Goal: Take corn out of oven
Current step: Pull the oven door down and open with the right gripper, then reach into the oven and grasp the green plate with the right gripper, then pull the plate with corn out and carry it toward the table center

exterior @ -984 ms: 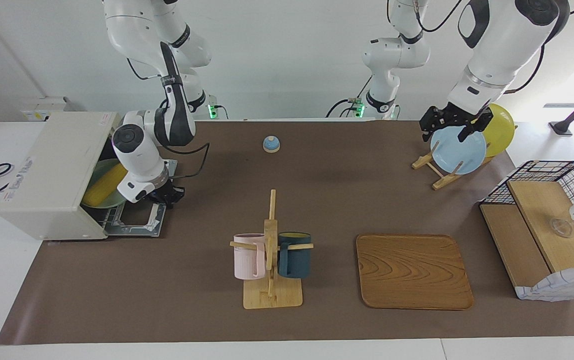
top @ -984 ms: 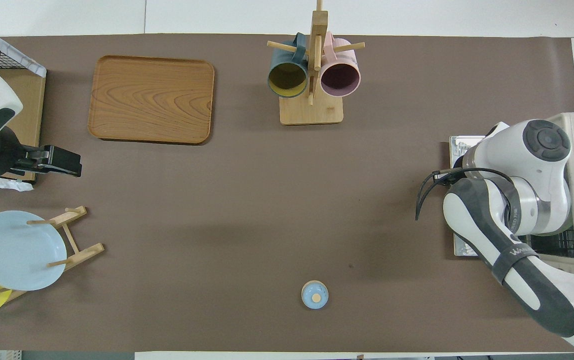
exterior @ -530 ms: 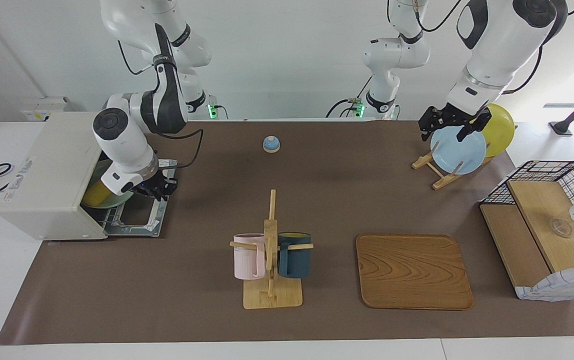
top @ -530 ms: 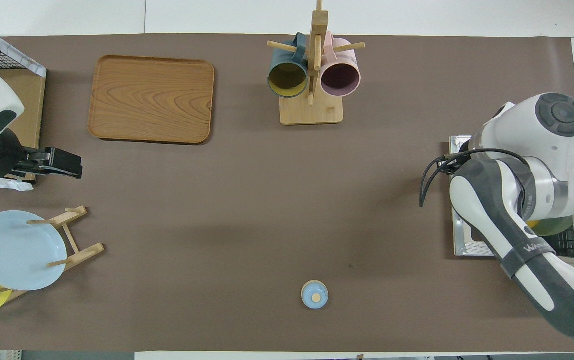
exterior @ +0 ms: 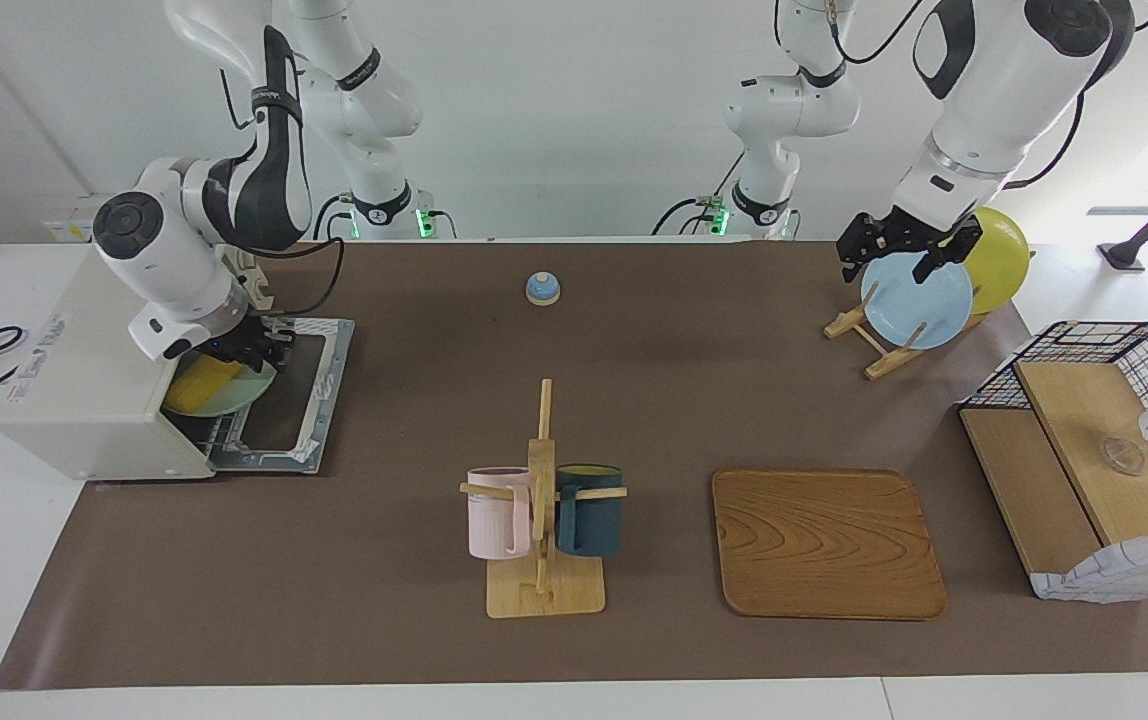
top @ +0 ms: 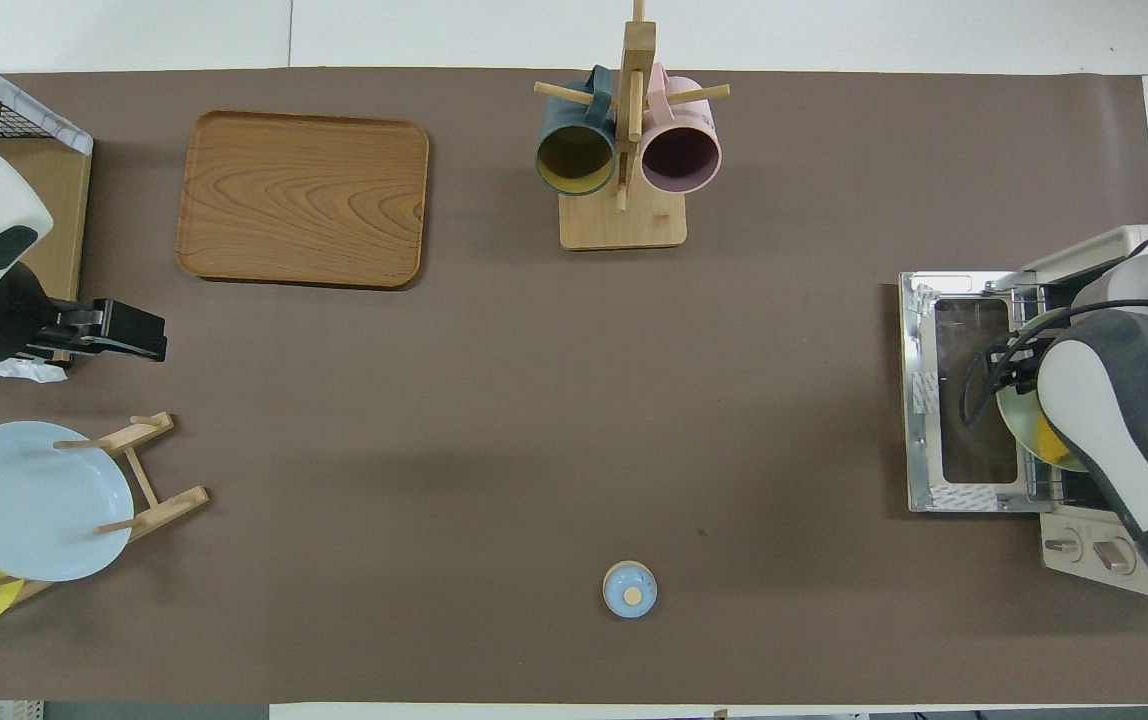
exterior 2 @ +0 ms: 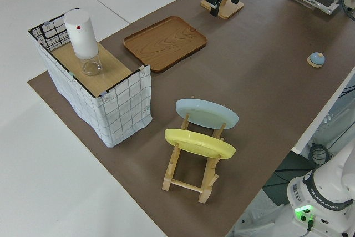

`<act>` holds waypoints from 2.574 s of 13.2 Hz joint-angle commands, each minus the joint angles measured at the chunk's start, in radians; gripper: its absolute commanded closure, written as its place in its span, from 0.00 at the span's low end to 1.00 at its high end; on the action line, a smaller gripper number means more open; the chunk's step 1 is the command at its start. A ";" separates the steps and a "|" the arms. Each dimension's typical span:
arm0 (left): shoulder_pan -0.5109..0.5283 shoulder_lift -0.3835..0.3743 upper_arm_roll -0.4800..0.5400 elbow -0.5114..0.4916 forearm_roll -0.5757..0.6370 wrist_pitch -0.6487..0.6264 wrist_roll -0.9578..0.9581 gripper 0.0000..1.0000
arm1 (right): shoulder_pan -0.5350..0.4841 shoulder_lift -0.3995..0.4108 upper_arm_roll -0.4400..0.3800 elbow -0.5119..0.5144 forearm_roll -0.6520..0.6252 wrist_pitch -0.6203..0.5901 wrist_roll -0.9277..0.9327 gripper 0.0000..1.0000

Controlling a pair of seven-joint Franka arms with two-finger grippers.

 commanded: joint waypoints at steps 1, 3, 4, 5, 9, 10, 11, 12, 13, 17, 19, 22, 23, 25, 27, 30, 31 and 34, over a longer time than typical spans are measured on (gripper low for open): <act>0.013 -0.031 -0.006 -0.035 0.010 0.022 0.003 0.00 | -0.010 -0.038 0.007 -0.057 0.010 0.024 -0.015 0.65; 0.013 -0.031 -0.006 -0.033 0.010 0.024 0.001 0.00 | -0.010 -0.057 0.007 -0.115 0.010 0.101 -0.016 0.65; 0.015 -0.031 -0.006 -0.033 0.010 0.024 0.001 0.00 | -0.010 -0.063 0.007 -0.135 0.010 0.127 -0.018 0.65; 0.015 -0.031 -0.006 -0.035 0.010 0.022 0.001 0.00 | -0.010 -0.063 0.007 -0.138 0.010 0.130 -0.018 0.66; 0.016 -0.031 -0.006 -0.035 0.010 0.027 0.001 0.00 | 0.007 -0.066 0.009 -0.138 -0.108 0.120 -0.007 1.00; 0.016 -0.031 -0.006 -0.035 0.010 0.028 0.003 0.00 | 0.018 -0.066 0.010 -0.137 -0.120 0.116 -0.007 1.00; 0.016 -0.031 -0.006 -0.035 0.010 0.028 0.005 0.00 | 0.036 -0.066 0.010 -0.135 -0.122 0.109 -0.005 1.00; 0.016 -0.031 -0.006 -0.035 0.010 0.034 0.008 0.00 | 0.047 -0.066 0.010 -0.132 -0.122 0.098 -0.004 1.00; 0.016 -0.031 -0.006 -0.035 0.010 0.040 0.008 0.00 | 0.070 -0.067 0.010 -0.123 -0.122 0.086 -0.002 1.00; 0.016 -0.031 -0.006 -0.035 0.010 0.039 0.000 0.00 | 0.217 -0.066 0.014 -0.014 -0.140 -0.067 0.117 1.00; 0.016 -0.031 -0.006 -0.035 0.010 0.037 0.001 0.00 | 0.326 -0.066 0.015 0.056 -0.191 -0.184 0.258 1.00; 0.019 -0.031 -0.006 -0.035 0.009 0.039 0.009 0.00 | 0.481 -0.055 0.017 0.121 -0.203 -0.272 0.454 1.00; 0.024 -0.031 -0.006 -0.035 0.009 0.040 0.009 0.00 | 0.520 -0.055 0.018 0.123 -0.198 -0.267 0.500 1.00; 0.033 -0.031 -0.006 -0.035 0.006 0.042 0.012 0.00 | 0.597 -0.049 0.020 0.142 -0.180 -0.258 0.583 1.00; 0.055 -0.031 -0.006 -0.035 -0.012 0.054 0.014 0.00 | 0.675 0.012 0.021 0.242 -0.134 -0.278 0.681 1.00; 0.067 -0.030 -0.006 -0.035 -0.013 0.071 0.014 0.00 | 0.771 0.127 0.023 0.412 -0.087 -0.296 0.818 1.00; 0.070 -0.030 -0.005 -0.035 -0.013 0.079 0.014 0.00 | 0.810 0.184 0.023 0.475 -0.085 -0.314 0.885 1.00; 0.084 -0.030 -0.006 -0.035 -0.014 0.083 0.014 0.00 | 0.910 0.400 0.024 0.679 -0.094 -0.342 1.059 1.00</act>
